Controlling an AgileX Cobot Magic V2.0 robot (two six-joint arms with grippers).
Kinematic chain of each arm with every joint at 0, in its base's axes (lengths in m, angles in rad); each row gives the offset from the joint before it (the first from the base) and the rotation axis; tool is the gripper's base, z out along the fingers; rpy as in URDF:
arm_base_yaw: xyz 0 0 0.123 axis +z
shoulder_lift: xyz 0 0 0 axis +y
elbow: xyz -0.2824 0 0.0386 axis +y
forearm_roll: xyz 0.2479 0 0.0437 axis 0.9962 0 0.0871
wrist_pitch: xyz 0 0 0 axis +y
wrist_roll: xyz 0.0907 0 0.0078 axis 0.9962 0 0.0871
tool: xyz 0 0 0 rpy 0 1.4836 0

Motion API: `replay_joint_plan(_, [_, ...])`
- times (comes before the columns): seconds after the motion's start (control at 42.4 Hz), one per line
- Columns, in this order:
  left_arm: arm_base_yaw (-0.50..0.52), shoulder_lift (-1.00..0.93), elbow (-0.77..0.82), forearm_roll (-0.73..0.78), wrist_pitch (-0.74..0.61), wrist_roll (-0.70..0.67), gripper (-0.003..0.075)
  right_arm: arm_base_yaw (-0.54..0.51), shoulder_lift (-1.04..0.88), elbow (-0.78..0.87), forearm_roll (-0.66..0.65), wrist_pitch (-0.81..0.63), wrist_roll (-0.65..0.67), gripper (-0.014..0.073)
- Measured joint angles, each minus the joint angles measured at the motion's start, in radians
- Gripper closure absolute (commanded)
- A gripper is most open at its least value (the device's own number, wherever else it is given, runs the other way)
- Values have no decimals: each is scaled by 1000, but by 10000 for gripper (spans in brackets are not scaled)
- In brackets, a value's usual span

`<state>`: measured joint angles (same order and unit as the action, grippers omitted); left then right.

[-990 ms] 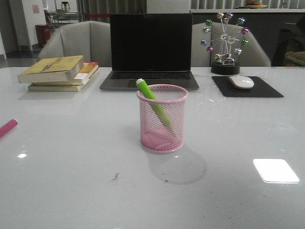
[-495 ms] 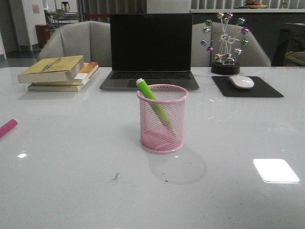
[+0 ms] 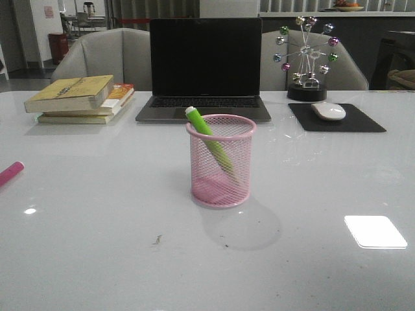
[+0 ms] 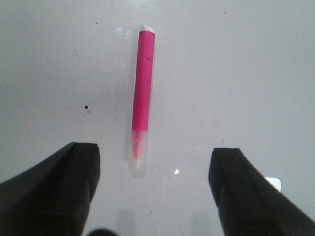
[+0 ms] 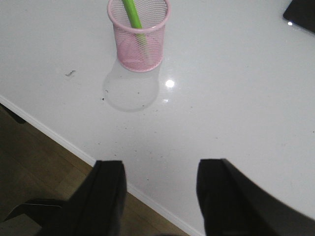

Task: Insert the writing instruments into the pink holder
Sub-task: 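Lower the left gripper onto the pink marker and grasp it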

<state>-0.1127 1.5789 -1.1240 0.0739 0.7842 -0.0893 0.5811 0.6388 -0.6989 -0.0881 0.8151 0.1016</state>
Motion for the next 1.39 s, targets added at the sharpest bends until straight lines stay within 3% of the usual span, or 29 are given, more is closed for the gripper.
replay_joint_plan(0.565, [6,437,-316,46,19,37,269,0,0,0,0,0,0,148])
replay_joint_plan(1.39, [41,471,-332,-7,41,89,318,0,0,0,-2,2,0,148])
